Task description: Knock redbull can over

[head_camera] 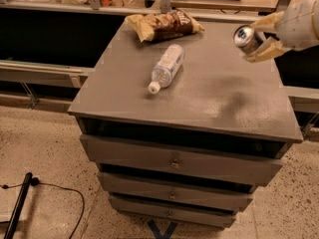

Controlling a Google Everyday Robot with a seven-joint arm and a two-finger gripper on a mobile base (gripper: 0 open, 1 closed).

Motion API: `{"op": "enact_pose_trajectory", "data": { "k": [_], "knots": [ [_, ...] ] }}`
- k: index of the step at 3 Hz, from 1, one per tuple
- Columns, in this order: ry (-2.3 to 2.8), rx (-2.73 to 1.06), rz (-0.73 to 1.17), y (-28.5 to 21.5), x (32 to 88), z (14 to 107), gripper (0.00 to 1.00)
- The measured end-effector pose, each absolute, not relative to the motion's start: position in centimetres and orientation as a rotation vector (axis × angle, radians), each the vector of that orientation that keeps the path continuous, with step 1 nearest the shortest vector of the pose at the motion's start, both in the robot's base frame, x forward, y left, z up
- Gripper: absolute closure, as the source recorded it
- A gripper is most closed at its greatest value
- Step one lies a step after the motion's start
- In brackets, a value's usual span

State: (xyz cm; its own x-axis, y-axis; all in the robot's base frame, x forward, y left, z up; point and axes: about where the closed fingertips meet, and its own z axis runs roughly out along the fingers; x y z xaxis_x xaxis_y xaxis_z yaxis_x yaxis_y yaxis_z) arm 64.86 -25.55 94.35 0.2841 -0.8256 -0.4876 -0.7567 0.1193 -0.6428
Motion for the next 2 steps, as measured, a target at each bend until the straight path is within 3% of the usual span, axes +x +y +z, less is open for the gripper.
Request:
{"op": "enact_pose_trajectory", "data": {
  "k": [2],
  "knots": [
    [1.117, -1.826, -0.367, -21.6, 65.8, 90.9, 1.0]
  ]
}}
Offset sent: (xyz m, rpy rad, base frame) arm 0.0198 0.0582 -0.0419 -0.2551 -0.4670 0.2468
